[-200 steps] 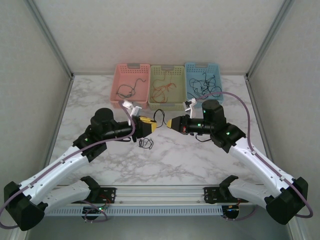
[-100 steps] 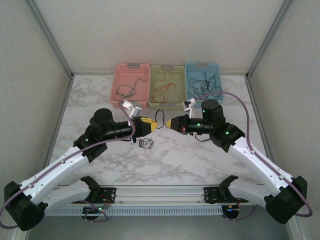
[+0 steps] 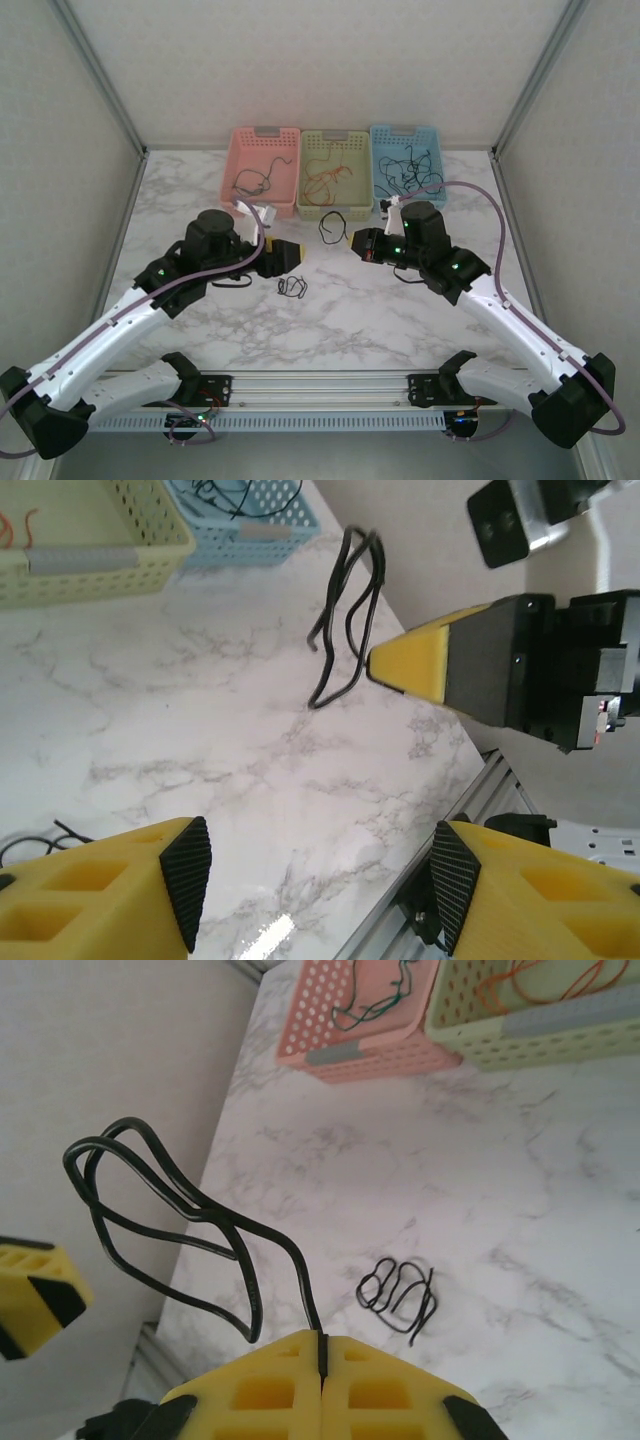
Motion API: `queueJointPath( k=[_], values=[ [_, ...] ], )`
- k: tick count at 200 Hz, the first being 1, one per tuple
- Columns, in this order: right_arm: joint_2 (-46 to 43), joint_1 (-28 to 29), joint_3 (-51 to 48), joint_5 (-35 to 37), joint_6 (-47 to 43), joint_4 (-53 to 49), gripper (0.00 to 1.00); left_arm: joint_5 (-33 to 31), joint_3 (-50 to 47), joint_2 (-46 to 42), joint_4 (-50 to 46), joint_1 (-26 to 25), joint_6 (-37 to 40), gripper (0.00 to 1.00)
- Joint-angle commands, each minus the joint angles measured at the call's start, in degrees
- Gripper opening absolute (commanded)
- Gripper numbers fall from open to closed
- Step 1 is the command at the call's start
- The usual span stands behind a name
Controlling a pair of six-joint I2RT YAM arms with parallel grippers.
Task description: Untangle the cables
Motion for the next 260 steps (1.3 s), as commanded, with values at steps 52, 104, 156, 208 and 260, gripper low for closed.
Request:
queueJointPath(
  k=[52,104,156,208,260],
  values=[
    [-0.9,0.3,-3.0,1.8,-7.0,2.9,0.0,1.0,3.7,7.8,4.3,-1.6,4.8,0.67],
    [-1.6,0.4,-3.9,0.2,-8.5,2.5,0.0,3.6,8.4,13.3,5.3,0.1,9.6,0.64],
    [-0.8,0.5,-3.4,-0.8,-9.7,1.6,0.0,9.2,11.5,17.5,6.6,0.1,10.5,0.57],
    [-0.8,0.6,-3.6,-0.6,-10.5,0.4,0.0,10.3,13.9,19.8,4.6,0.1,11.0,0.32],
    [-1.1,0.6,-4.0,-0.4,-11.2,0.5,0.0,10.1,13.9,20.3,4.8,0.4,9.7,0.12]
  ],
)
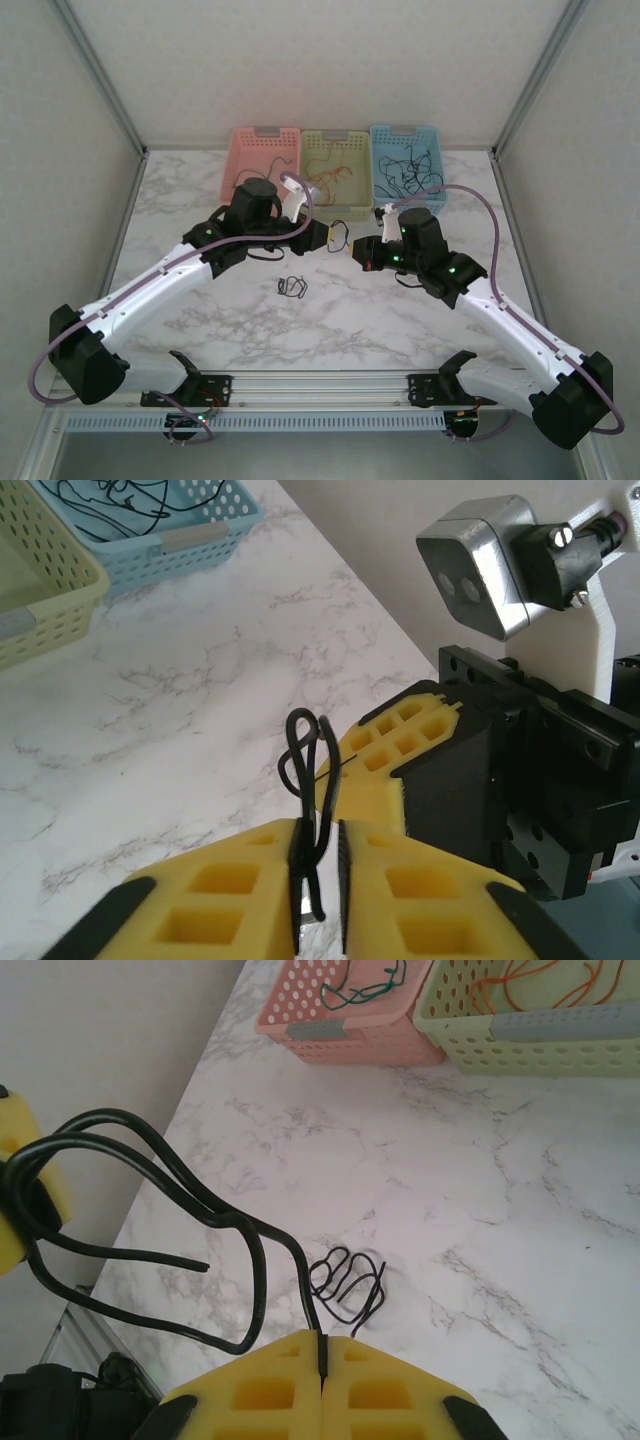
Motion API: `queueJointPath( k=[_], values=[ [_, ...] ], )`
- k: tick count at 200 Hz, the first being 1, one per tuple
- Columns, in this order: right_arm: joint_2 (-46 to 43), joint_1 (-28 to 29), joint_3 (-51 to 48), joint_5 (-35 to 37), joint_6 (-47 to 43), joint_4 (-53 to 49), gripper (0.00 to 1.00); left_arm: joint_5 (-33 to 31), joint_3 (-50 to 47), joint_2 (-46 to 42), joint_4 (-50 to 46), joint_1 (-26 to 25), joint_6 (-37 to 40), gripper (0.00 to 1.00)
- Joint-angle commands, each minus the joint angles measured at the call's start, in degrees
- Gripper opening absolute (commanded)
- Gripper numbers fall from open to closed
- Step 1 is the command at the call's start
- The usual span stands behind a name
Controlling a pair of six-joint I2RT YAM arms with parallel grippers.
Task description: Untangle the cables
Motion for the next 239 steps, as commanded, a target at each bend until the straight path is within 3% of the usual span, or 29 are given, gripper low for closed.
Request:
queueJointPath(
  k=[1,17,93,121,152,187,194,206,216,239],
  values=[
    [-0.8,0.3,-0.7,-0.3,-1.6,-0.2,0.0,1.9,1.6,0.2,0.0,0.5,-0.4,0.12],
    [-0.9,0.3,-0.8,-0.3,-1.9,-0.3,0.0,3.9,1.0,0.3,1.5,0.9,-1.5,0.0],
    [2.1,-1.0,-4.6,1.3,-2.7,3.2,0.0,21.2,-6.6,-1.7,29.4,2.6,-19.1,0.0],
    [1.8,-1.2,-5.8,0.6,-2.5,5.5,0.0,24.2,-7.5,-1.2,32.6,2.6,-21.6,0.0],
    [1.2,-1.4,-5.7,0.2,-2.9,5.3,0.0,23.9,-7.0,-1.3,25.1,2.7,-17.4,0.0],
    [0.7,-1.5,-5.2,1.8,-3.1,3.1,0.0,11.2,0.3,0.6,-0.8,4.6,-5.8,0.01],
    [0.9,-1.5,-4.8,2.4,-3.2,2.0,0.0,8.8,2.1,1.3,-5.3,5.0,-4.0,0.07],
    [1.2,-1.5,-4.7,2.8,-3.5,1.2,0.0,5.9,4.1,1.4,-9.8,5.8,-2.5,0.34],
    [1.2,-1.5,-4.8,3.2,-3.5,0.8,0.0,4.4,5.1,0.6,-12.1,6.2,-1.2,0.47],
    [1.4,-1.5,-4.4,4.5,-3.7,-0.5,0.0,1.1,8.1,-1.9,-16.4,6.4,1.3,0.61]
  ],
)
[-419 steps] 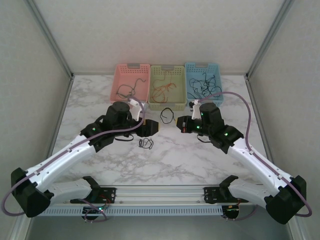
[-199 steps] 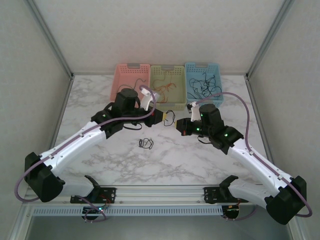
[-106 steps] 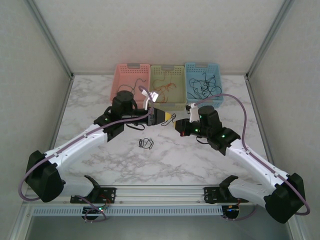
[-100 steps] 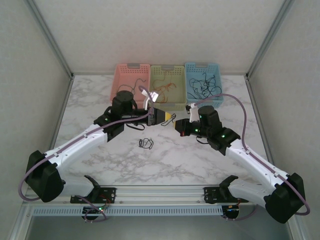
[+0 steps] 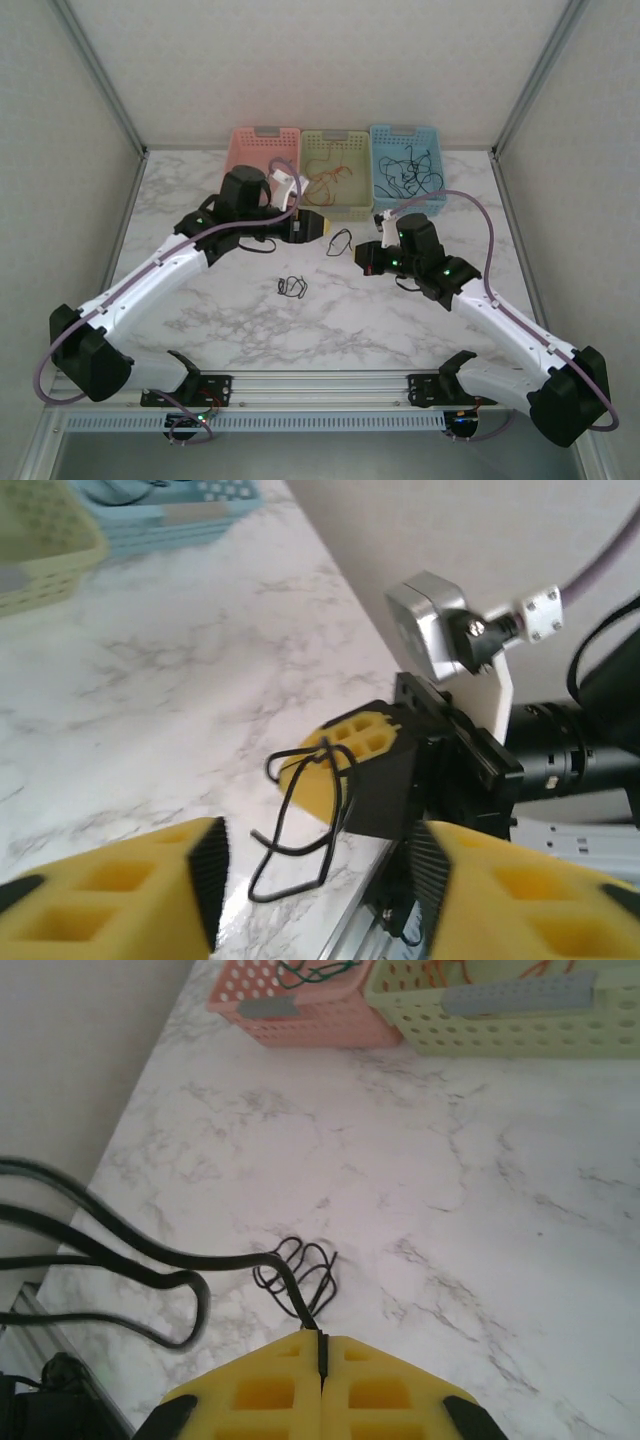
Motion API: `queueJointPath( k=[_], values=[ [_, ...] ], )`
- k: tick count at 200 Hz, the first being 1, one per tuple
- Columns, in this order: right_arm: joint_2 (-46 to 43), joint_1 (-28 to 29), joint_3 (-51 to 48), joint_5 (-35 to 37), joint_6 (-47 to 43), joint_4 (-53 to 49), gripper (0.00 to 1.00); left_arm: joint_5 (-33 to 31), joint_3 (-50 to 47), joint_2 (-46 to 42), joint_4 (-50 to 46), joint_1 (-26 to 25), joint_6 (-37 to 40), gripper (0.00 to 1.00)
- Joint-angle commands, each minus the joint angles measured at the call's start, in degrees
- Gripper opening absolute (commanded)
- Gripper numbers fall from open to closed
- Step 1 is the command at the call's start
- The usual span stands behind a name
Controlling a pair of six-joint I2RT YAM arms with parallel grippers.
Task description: Untangle the cables
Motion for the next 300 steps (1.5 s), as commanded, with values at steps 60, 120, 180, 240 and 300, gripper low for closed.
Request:
queueJointPath(
  k=[60,120,180,240,300],
  values=[
    [2.2,-0.2,2.9,3.7,-0.1,-6.5,0.0,-15.0,12.2,-1.9,-19.8,-5.9,12.8,0.63],
    [4.2,-0.2,8.2,2.6,2.3,-13.2,0.0,-22.1,14.0,3.2,-22.6,-10.8,17.3,0.6],
    [6.7,-0.2,11.6,2.0,4.1,-18.0,0.0,-25.1,20.1,9.3,-25.4,-12.6,21.0,0.58],
    [8.9,-0.2,13.7,0.0,5.5,-19.9,0.0,-32.1,23.1,15.2,-26.5,-16.5,27.1,0.59],
    [9.5,-0.1,14.1,-0.5,5.3,-20.7,0.0,-36.6,24.7,19.0,-26.8,-18.4,29.6,0.49]
  ],
)
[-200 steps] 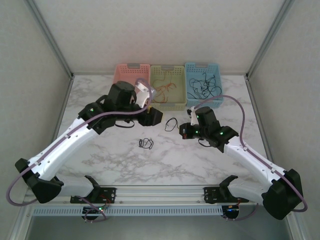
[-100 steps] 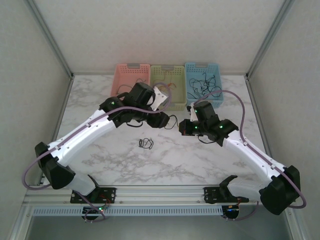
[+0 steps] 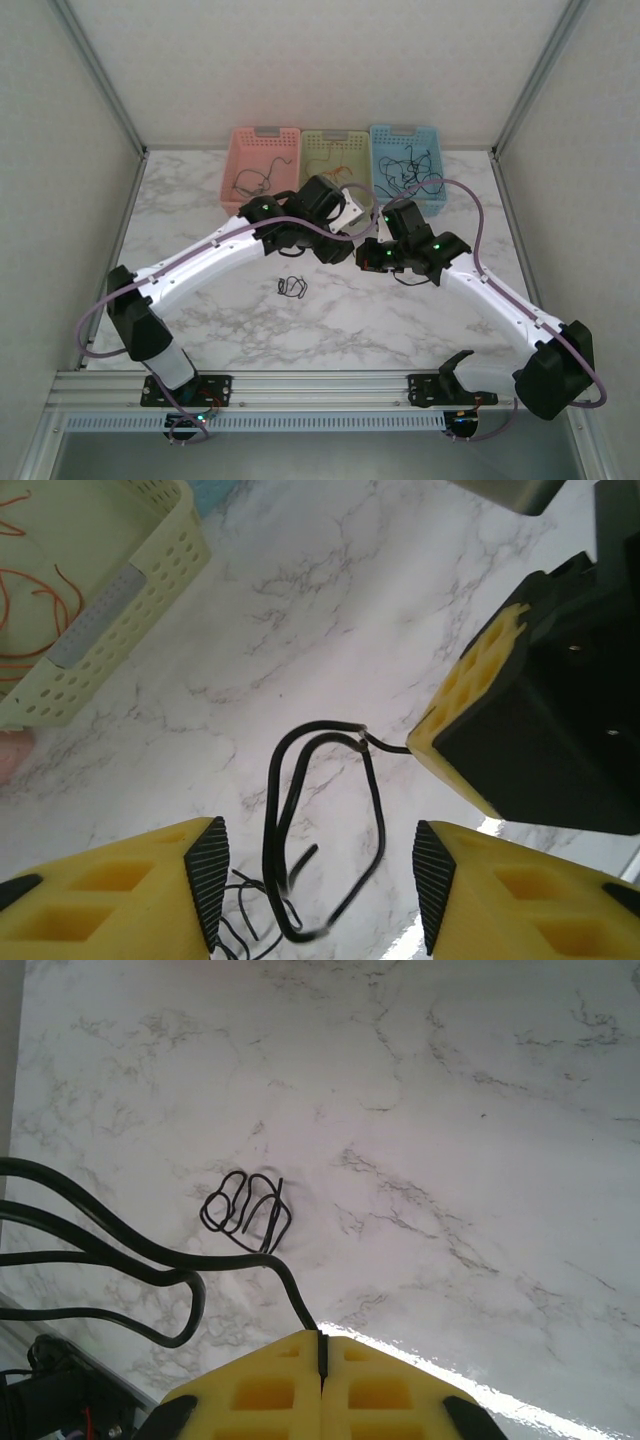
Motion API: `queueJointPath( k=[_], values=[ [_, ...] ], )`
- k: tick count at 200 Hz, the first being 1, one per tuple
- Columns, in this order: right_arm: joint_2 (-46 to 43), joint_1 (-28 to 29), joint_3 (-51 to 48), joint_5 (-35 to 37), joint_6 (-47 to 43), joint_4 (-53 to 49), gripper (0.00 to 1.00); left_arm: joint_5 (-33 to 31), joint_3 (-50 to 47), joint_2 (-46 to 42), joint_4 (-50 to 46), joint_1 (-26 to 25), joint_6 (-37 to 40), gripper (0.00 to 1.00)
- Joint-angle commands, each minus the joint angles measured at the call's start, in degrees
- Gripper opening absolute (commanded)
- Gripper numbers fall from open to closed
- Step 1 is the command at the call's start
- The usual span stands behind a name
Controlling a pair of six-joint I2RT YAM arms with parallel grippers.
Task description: Untangle the cables
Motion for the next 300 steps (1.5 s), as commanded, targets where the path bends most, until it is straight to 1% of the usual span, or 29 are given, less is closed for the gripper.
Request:
queueJointPath(
  k=[1,21,45,77,104,127,151,171,204,239,258,282,300],
  values=[
    [0.2,-0.2,1.7,-1.3,0.5,-1.3,0.0,-3.7,2.0,0.6,-1.8,-0.6,2.2,0.48],
    [0.2,-0.2,1.7,-1.6,0.5,-1.5,0.0,-5.4,2.0,1.2,-1.0,-0.6,2.3,0.42],
    [0.3,-0.2,1.9,-1.8,0.4,-1.6,0.0,-7.4,2.1,1.9,-0.4,-0.7,2.8,0.31],
    [0.4,-0.2,1.9,-1.7,0.1,-1.8,0.0,-7.6,1.7,1.8,0.7,-0.7,3.1,0.11],
    [1.3,-0.2,1.5,-0.6,-0.2,-2.1,0.0,-6.5,1.5,1.2,1.4,-0.7,2.7,0.03],
    [3.3,-0.3,0.7,2.7,-0.7,-2.6,0.0,-4.2,0.8,-0.6,2.9,-0.7,1.8,0.0],
    [5.8,-0.5,-0.5,5.6,-1.1,-2.7,0.0,-2.9,-1.0,-3.5,4.8,-0.7,0.6,0.0],
    [7.3,-1.4,-2.2,6.2,-0.8,-1.8,0.0,-1.9,-2.9,-6.4,6.0,-0.6,-0.3,0.0],
    [8.1,-3.2,-4.8,5.8,-0.1,-0.1,0.0,-0.2,-6.7,-11.6,9.0,0.2,-2.7,0.0],
    [7.5,-3.9,-5.7,3.7,0.1,1.4,0.0,3.1,-11.7,-16.4,13.9,3.0,-6.5,0.0],
    [7.1,-4.0,-5.6,3.4,0.3,1.5,0.0,2.5,-14.2,-18.1,16.4,4.1,-8.6,0.0],
    [6.7,-3.9,-5.8,2.4,0.2,2.0,0.0,1.2,-17.9,-20.2,21.1,6.3,-13.3,0.0],
    [6.2,-4.0,-6.1,0.7,0.4,2.9,0.0,2.1,-21.0,-21.1,25.3,7.5,-16.7,0.0]
  ],
)
